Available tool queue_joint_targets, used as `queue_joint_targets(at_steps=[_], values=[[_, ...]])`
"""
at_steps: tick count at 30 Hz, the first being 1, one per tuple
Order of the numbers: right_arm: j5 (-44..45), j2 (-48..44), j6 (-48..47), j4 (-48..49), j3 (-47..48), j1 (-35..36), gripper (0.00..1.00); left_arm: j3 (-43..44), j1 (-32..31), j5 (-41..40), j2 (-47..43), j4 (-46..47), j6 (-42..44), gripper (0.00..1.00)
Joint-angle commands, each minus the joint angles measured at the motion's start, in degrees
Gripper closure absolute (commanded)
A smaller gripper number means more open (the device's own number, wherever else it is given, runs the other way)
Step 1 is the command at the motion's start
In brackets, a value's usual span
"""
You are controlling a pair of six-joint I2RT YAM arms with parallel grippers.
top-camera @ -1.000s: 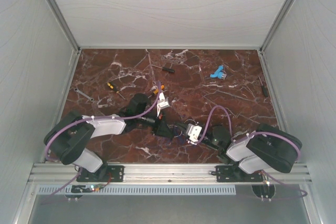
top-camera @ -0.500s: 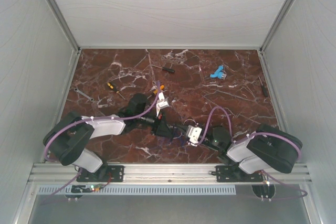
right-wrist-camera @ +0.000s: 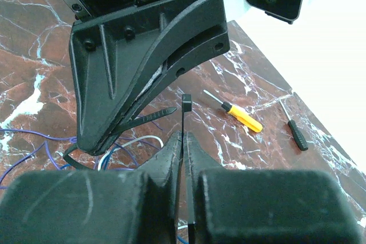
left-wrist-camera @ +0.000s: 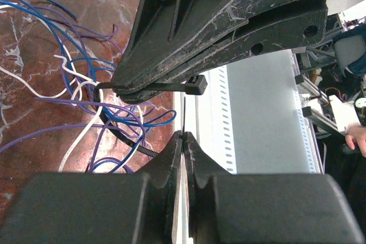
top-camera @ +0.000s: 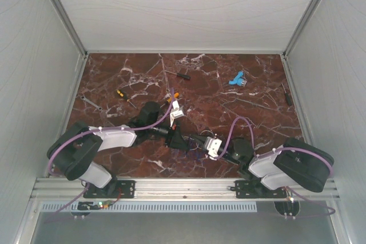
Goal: Zip-tie the wires
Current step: Tie the cable at the center of the board.
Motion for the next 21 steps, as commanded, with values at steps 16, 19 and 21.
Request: queue_joint_targets(at_steps=[16, 19, 21], values=[[1.3, 0.63, -2.53, 2.79, 0.32, 1.98, 1.0, 0.13, 0.38, 1.57, -1.05, 3.72, -0.2, 1.0], [2.27, 0.45, -2.46, 2.47, 0.53, 2.21, 1.0, 0.21, 0.4, 1.74, -0.9, 3.64, -0.2, 1.0], [3.82, 0.5, -2.14, 2.18, 0.81, 2.22, 1.0, 0.33, 0.34, 2.38, -0.71, 3.69, -0.24, 1.0]])
